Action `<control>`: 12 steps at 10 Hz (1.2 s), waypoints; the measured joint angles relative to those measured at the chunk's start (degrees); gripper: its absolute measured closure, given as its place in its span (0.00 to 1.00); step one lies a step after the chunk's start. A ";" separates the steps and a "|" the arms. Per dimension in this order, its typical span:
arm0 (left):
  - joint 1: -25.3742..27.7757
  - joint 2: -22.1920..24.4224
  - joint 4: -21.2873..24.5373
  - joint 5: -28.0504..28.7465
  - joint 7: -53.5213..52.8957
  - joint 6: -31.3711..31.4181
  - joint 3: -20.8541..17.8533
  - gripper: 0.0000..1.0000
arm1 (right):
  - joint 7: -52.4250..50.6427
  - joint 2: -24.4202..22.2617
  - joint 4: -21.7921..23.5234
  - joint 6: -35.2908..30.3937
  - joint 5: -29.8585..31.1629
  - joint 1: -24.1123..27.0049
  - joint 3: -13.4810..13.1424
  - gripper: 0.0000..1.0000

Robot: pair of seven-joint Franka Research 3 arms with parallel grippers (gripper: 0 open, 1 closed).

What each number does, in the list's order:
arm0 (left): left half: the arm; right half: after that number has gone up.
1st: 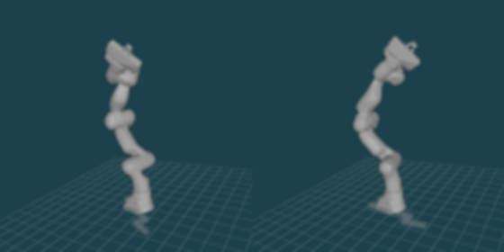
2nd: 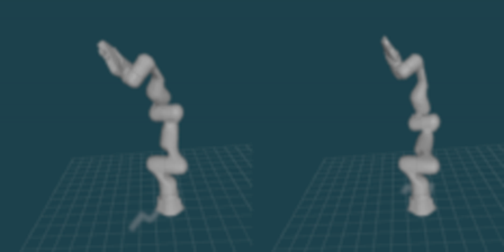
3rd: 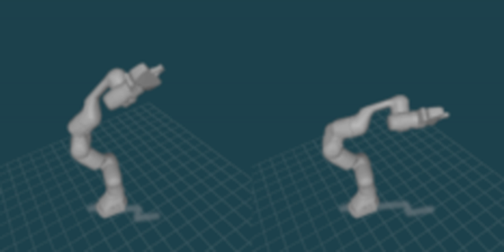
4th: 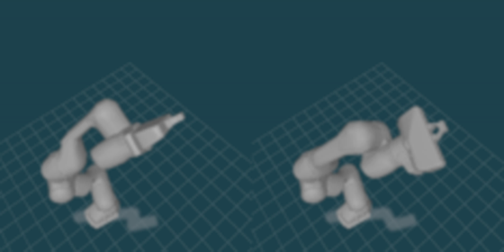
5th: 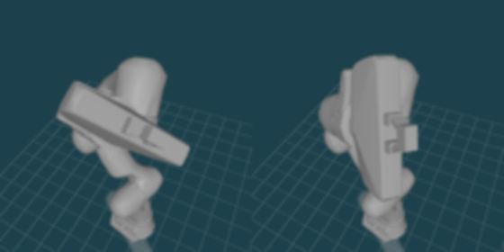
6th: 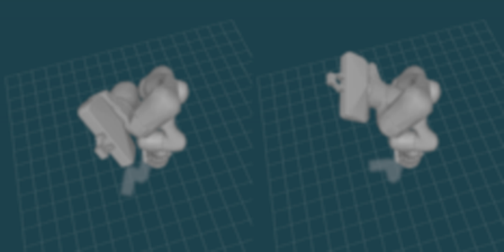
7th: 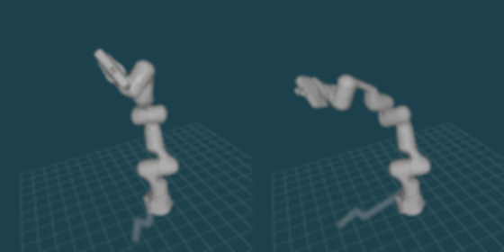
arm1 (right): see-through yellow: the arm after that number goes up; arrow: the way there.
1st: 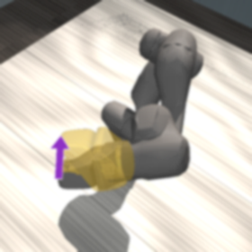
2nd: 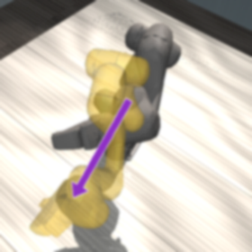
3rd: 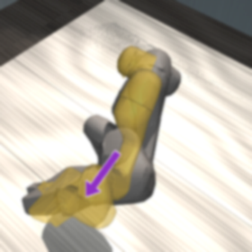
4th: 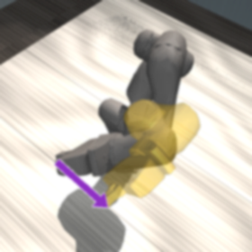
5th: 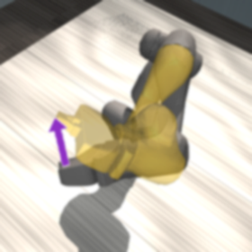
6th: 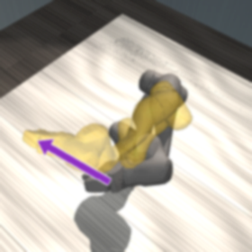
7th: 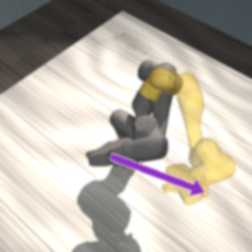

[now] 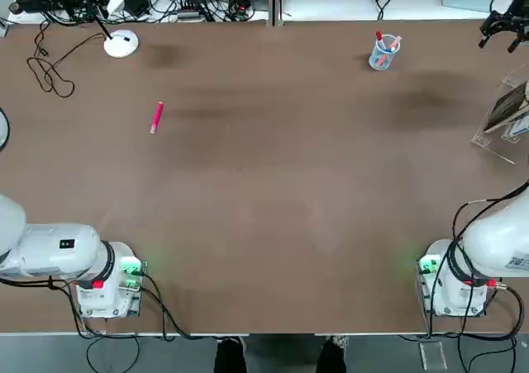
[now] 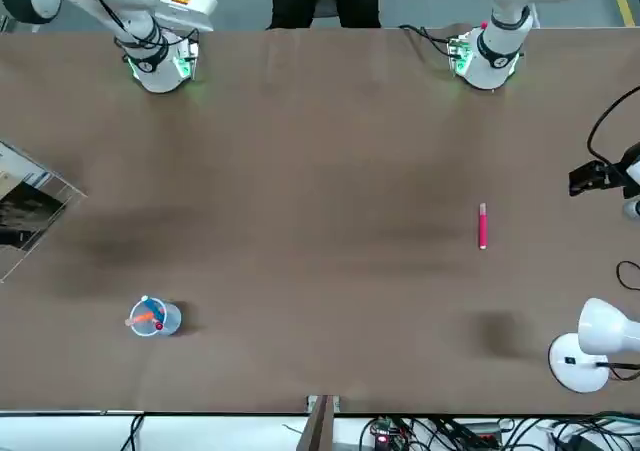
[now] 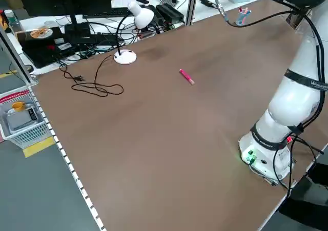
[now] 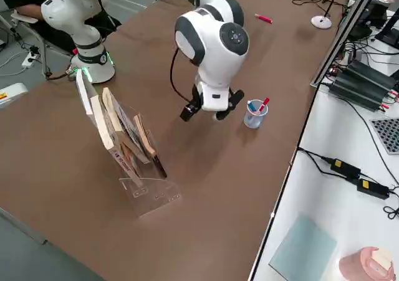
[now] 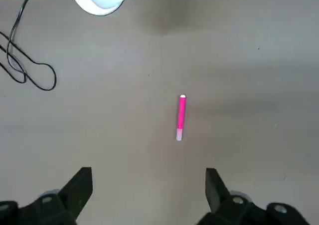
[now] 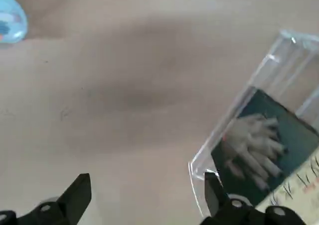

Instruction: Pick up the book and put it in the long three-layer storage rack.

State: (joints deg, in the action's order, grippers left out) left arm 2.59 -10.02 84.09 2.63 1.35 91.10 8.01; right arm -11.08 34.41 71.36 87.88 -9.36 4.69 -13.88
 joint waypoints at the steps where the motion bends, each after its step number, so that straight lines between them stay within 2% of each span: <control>1: -0.01 0.00 -0.01 0.00 0.00 0.06 0.00 0.00 | -0.36 0.00 0.17 0.71 0.00 -1.12 0.02 0.00; 7: -0.16 0.07 -0.40 0.00 0.14 0.39 0.09 0.00 | 3.69 -0.60 0.58 2.49 0.28 -9.63 -0.07 0.00; 10: -0.12 0.07 -0.42 0.00 0.14 0.40 0.09 0.00 | 5.17 -2.80 0.69 2.51 2.13 -12.50 0.08 0.00; 12: -0.09 0.07 -0.44 -0.01 0.14 0.40 0.05 0.00 | 5.19 -4.84 1.10 2.50 4.02 -13.03 1.13 0.00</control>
State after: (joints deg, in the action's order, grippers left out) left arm 2.51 -9.95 83.65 2.63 1.49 91.50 8.06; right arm -5.90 29.57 72.47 90.38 -5.34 -8.35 -12.74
